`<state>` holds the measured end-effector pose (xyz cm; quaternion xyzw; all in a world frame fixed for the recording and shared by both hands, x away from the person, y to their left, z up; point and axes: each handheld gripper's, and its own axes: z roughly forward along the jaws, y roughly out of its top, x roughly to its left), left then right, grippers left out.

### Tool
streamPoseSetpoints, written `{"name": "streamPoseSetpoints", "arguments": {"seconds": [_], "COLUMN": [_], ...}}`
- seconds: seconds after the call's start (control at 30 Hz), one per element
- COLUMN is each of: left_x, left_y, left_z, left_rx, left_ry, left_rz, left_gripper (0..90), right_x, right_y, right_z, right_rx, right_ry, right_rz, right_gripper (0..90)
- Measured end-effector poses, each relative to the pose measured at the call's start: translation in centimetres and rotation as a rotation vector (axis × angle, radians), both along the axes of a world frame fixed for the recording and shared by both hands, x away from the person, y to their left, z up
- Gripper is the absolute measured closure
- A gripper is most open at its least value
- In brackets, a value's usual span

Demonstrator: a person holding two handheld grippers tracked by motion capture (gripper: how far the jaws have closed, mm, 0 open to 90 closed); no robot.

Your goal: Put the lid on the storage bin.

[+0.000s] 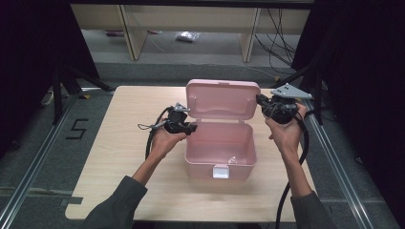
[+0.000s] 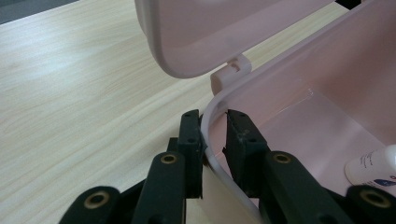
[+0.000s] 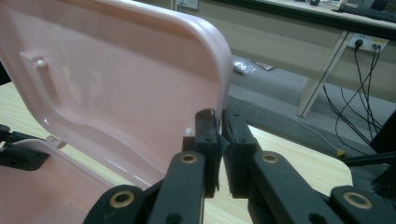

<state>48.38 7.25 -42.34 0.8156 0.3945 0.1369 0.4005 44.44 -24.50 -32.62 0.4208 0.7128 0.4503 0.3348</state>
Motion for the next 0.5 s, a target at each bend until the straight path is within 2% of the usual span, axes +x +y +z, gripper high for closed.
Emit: {"name": "streamPoseSetpoints", "arguments": {"seconds": [0.03,0.07,0.1,0.13,0.17,0.2,0.23,0.27,0.37,0.47,0.5], "left_x": [0.0,0.0,0.0,0.0,0.1,0.0,-0.1,-0.1,-0.1,-0.1,-0.1], "left_y": [0.0,0.0,0.0,0.0,0.1,0.0,0.0,0.0,0.1,0.2,0.3], "left_z": [0.0,0.0,0.0,0.0,0.0,-0.1,-0.1,0.0,0.0,0.1,0.1], "left_rx": [-0.002,-0.002,-0.002,-0.004,0.002,-0.008,-0.012,-0.013,-0.032,-0.032,-0.036], "left_ry": [-0.001,-0.003,-0.003,-0.004,-0.009,-0.005,-0.005,-0.003,0.001,0.000,0.001], "left_rz": [0.001,0.002,0.001,0.000,-0.009,0.003,0.005,0.002,0.011,0.009,0.009], "left_gripper": [76.4,76.4,76.4,76.3,76.3,76.2,76.2,76.2,75.8,75.4,75.0], "right_x": [0.0,-0.3,-0.2,-0.5,-0.4,-0.4,-0.6,-0.7,-1.0,-1.2,-1.3], "right_y": [-0.2,-0.1,-0.2,-0.1,-0.2,-0.3,-0.3,-0.4,-0.3,-0.3,-0.2], "right_z": [0.1,0.0,0.0,-0.1,-0.2,-0.3,-0.3,-0.3,-0.3,-0.4,-0.4], "right_rx": [-0.024,-0.001,-0.019,0.002,-0.012,-0.012,0.011,-0.004,-0.005,-0.033,-0.022], "right_ry": [-0.018,0.008,-0.027,-0.004,-0.028,-0.041,-0.010,-0.026,-0.025,-0.053,-0.035], "right_rz": [0.022,0.008,0.018,0.005,0.013,0.014,0.015,0.018,0.027,0.024,0.024], "right_gripper": [86.2,86.2,86.2,86.2,86.2,86.3,86.3,86.3,86.6,86.8,87.0]}}
